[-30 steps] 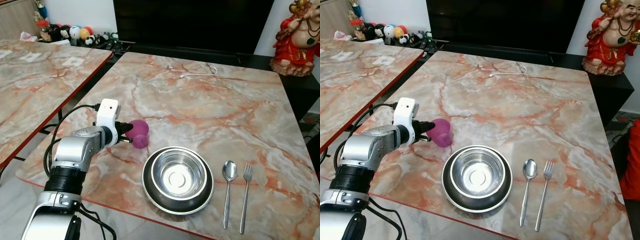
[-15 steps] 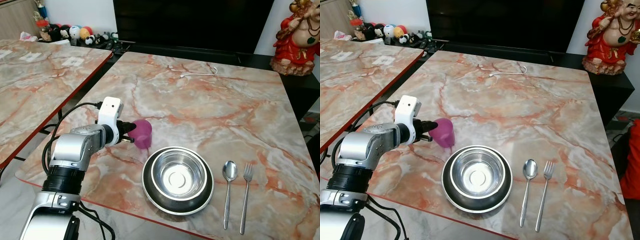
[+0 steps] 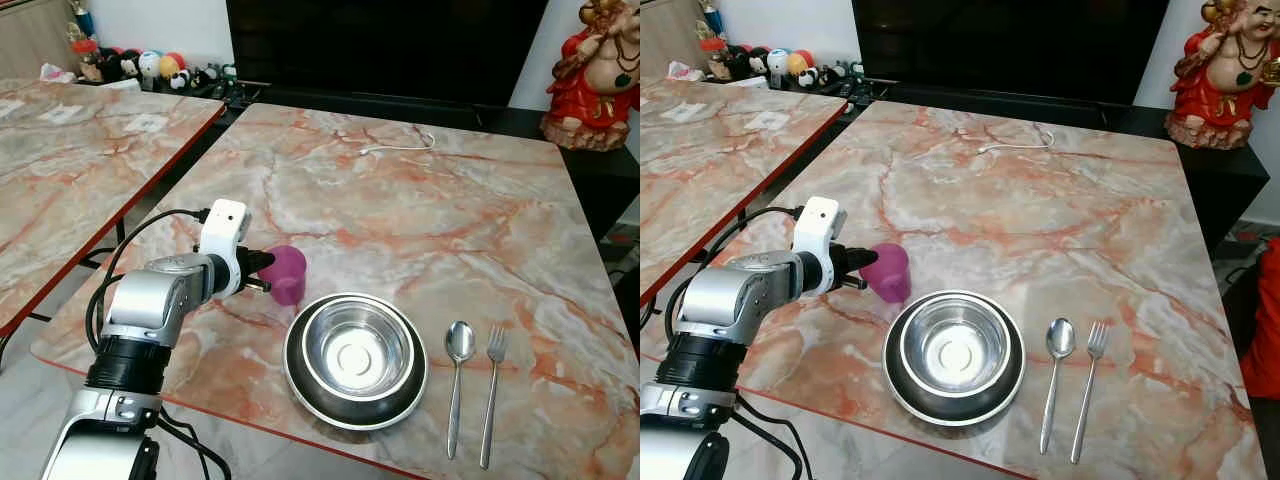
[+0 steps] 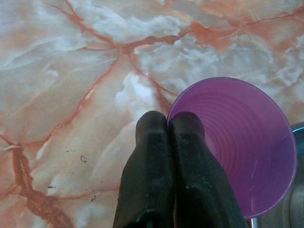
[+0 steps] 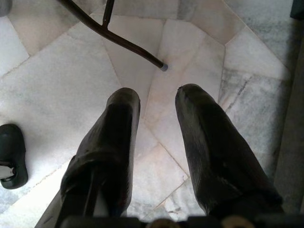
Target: Setting the table
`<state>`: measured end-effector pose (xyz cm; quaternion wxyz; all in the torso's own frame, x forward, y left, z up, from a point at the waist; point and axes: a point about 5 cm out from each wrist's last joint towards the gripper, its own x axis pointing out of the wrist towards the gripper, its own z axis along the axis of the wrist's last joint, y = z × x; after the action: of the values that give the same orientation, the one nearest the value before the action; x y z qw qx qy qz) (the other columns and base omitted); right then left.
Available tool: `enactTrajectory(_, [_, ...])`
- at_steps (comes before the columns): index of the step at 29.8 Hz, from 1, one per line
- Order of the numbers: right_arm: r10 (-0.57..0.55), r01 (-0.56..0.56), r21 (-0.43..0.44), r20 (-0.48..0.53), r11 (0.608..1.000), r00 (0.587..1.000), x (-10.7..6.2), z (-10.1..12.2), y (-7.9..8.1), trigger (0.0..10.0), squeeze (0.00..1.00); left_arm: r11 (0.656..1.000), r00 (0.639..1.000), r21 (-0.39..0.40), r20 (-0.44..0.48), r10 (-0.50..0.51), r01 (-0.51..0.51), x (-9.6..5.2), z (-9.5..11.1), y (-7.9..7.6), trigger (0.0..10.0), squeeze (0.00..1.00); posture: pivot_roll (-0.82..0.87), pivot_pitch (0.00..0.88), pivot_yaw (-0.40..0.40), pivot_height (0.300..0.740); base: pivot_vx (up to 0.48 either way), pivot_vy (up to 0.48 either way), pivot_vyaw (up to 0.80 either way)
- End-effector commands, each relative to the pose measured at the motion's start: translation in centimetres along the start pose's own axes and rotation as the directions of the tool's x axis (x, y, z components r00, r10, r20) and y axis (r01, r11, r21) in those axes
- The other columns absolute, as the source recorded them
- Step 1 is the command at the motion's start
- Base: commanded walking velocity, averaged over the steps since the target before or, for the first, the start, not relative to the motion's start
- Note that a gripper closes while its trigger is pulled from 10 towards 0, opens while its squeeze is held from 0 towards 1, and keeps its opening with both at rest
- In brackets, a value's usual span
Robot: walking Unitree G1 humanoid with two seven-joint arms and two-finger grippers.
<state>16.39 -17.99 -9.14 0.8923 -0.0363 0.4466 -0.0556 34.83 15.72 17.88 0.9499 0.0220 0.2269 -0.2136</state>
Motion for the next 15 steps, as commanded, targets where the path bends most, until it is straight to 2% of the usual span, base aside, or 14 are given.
enactTrajectory(1, [0.000, 0.000, -0.001, -0.009, 1.000, 1.000, -0.06, -0.26, 0.04, 10.0, 0.00, 1.000, 1.000, 0.009, -0.005, 0.014, -0.014, -0.30, 0.05, 0.05, 10.0, 0.36, 0.08, 0.000, -0.010, 0.740, 0.000, 0.000, 0.00])
enactTrajectory(4, [0.001, -0.001, -0.002, -0.010, 1.000, 1.000, -0.06, -0.28, 0.03, 10.0, 0.00, 1.000, 1.000, 0.009, -0.003, 0.015, -0.015, -0.32, 0.09, 0.06, 10.0, 0.41, 0.09, 0.000, -0.011, 0.740, 0.000, 0.000, 0.00])
enactTrajectory(7, [0.001, -0.001, -0.003, -0.010, 1.000, 1.000, -0.07, -0.29, 0.04, 10.0, 0.00, 1.000, 1.000, 0.008, -0.003, 0.018, -0.018, -0.33, 0.07, 0.10, 10.0, 0.38, 0.08, 0.000, -0.013, 0.740, 0.000, 0.000, 0.00])
enactTrajectory(15, [-0.002, 0.002, -0.003, -0.011, 1.000, 1.000, -0.07, -0.30, 0.07, 10.0, 0.00, 1.000, 1.000, 0.003, 0.001, 0.019, -0.019, -0.33, 0.08, 0.06, 10.0, 0.38, 0.08, 0.000, -0.012, 0.740, 0.000, 0.000, 0.00])
